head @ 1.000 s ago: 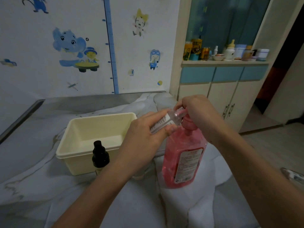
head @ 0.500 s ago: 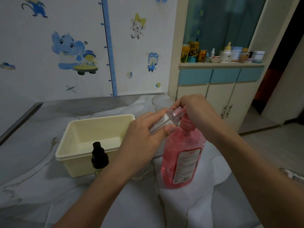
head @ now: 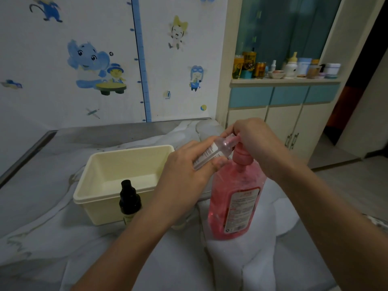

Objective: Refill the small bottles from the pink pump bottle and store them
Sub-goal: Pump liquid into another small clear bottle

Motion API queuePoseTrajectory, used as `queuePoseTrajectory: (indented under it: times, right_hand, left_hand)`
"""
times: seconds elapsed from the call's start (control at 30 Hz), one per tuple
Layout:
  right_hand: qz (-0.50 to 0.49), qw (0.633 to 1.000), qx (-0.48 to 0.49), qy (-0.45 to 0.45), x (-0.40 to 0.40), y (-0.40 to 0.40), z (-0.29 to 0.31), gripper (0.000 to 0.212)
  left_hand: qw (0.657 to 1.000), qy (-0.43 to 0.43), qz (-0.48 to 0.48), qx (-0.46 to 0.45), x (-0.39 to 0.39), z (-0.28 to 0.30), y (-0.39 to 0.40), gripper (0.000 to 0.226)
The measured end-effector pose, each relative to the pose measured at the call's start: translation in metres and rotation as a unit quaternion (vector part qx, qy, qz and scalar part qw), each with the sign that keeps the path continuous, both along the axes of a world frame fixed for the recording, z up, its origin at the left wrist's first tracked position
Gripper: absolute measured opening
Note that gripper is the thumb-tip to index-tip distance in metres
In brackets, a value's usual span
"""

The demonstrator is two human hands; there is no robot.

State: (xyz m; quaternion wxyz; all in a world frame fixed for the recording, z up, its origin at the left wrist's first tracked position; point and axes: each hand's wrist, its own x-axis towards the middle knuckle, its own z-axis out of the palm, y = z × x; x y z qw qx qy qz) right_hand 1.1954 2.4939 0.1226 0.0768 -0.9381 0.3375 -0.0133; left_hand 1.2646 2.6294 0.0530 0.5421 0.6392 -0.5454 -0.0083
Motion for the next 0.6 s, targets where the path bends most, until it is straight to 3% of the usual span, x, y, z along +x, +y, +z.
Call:
queuePoseTrajectory:
  times: [0.07,0.2,0.27,0.37,0.5,0.6]
  right_hand:
    - [-0.012,0.998,-0.057,0.035,0.000,0.003,-0.004,0.031]
    - [-0.023,0.997,-0.067,0.021,-0.002,0.001,-0.006,0.025]
    - [-0.009,0.999,-0.014,-0.046,-0.001,-0.003,-0.004,0.026]
    - [0.012,0.981,0.147,-0.129,-0.007,-0.002,0.003,0.024]
    - [0.011,0.996,-0.040,-0.080,-0.009,0.005,-0.003,0.026]
    - [-0.017,0.994,-0.104,-0.004,-0.007,0.014,-0.007,0.029]
  left_hand:
    - [1.000,0.003,-0.001,0.004,-0.001,-0.001,0.000,0.033]
    - [1.000,0.015,-0.002,0.006,-0.003,-0.001,0.001,0.034]
    - [1.000,0.021,-0.002,-0.001,-0.002,0.000,0.001,0.032]
    - [1.000,0.014,-0.003,-0.005,-0.002,0.001,0.002,0.033]
    - [1.000,0.011,0.000,-0.001,-0.001,-0.001,0.000,0.033]
    - [1.000,0.000,0.009,0.007,-0.001,-0.003,-0.001,0.034]
